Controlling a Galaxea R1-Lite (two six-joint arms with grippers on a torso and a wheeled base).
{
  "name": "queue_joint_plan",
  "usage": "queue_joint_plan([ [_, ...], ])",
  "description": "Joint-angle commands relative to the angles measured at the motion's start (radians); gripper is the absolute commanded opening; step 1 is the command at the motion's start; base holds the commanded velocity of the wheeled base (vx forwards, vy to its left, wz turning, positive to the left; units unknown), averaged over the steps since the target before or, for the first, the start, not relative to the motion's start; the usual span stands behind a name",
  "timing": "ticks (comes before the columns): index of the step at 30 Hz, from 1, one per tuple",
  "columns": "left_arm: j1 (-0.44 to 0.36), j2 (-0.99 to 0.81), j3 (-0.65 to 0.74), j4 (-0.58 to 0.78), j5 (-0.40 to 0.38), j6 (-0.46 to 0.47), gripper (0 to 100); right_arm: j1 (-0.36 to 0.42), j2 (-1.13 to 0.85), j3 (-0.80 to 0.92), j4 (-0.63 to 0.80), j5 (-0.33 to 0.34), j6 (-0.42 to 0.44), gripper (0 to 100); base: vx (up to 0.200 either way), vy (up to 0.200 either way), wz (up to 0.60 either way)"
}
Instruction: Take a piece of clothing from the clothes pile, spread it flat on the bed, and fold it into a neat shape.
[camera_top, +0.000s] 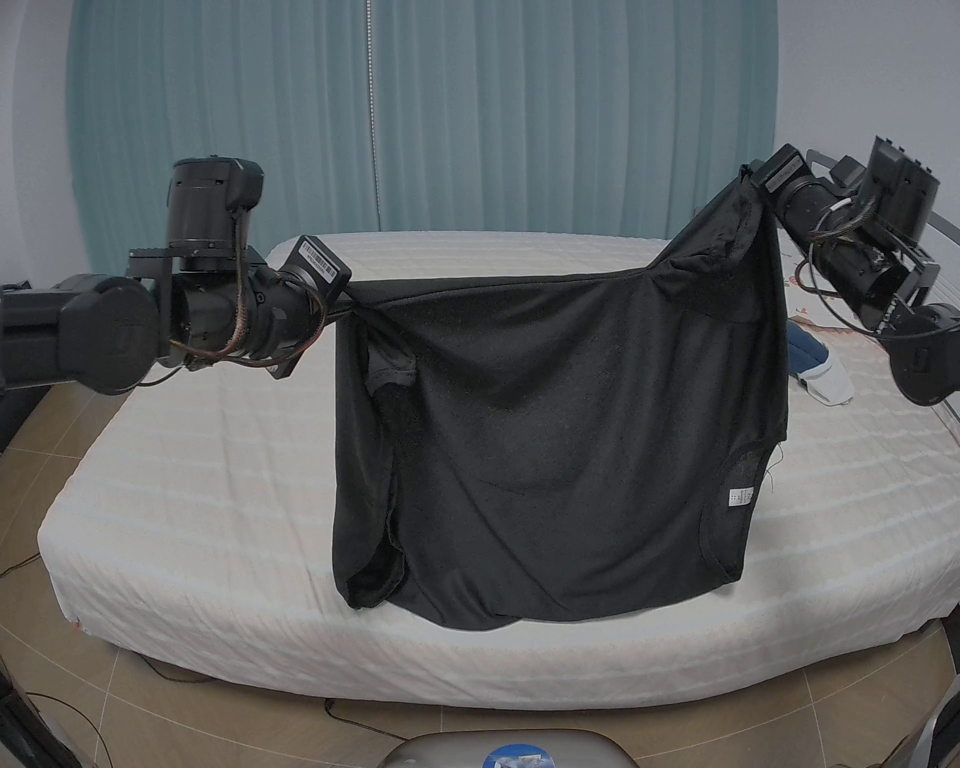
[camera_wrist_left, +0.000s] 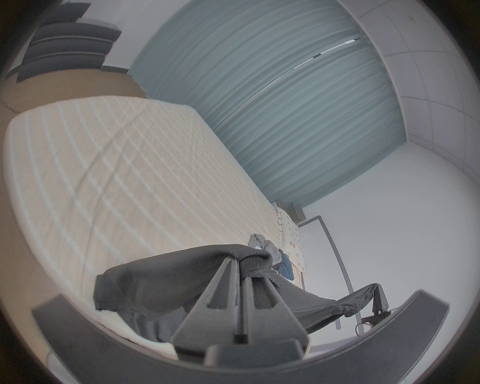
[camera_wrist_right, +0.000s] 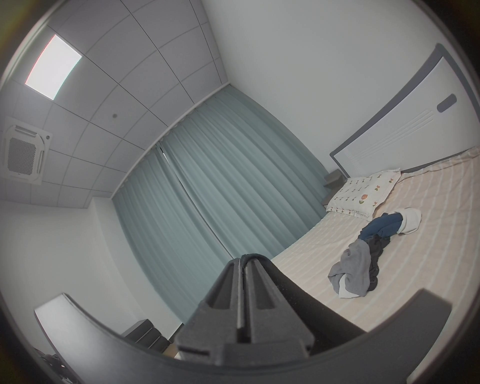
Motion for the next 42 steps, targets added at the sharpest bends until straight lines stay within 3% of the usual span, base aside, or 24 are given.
queue_joint_plan([
  [1,0.018,0.127,-0.063,-0.004,0.000,-0.023,0,-0.004,0.125,-0.048,-0.023,-0.001,0.000,0,0.200,0.000,0.00],
  [2,0.031,0.225,-0.124,-0.006,-0.009,-0.028,0,-0.005,0.213,-0.080,-0.057,-0.002,0.000,0,0.200,0.000,0.00],
  [10,0.039,0.440,-0.239,-0.004,-0.011,-0.050,0,-0.005,0.403,-0.097,-0.118,-0.005,-0.001,0,0.200,0.000,0.00],
  [23,0.036,0.673,-0.386,0.001,-0.011,-0.102,0,-0.041,0.673,-0.154,-0.166,-0.064,-0.001,0,0.000,0.000,0.00],
  [24,0.036,0.691,-0.403,0.005,-0.011,-0.111,100,-0.042,0.690,-0.157,-0.166,-0.064,-0.001,0,0.000,0.000,0.00],
  [26,0.036,0.713,-0.422,0.008,-0.009,-0.123,100,-0.048,0.710,-0.158,-0.166,-0.064,-0.001,0,0.000,0.000,0.00],
  [27,0.036,0.734,-0.437,0.010,-0.008,-0.131,100,-0.050,0.733,-0.158,-0.166,-0.064,-0.003,100,0.000,0.000,0.00],
  [36,0.041,0.780,-0.454,0.017,0.017,-0.128,100,-0.077,0.786,-0.144,-0.157,-0.067,-0.010,100,0.000,0.000,0.00],
  [42,0.084,0.780,-0.481,0.034,0.135,-0.070,100,-0.156,0.700,-0.111,-0.097,-0.082,-0.009,100,0.000,0.000,0.00],
])
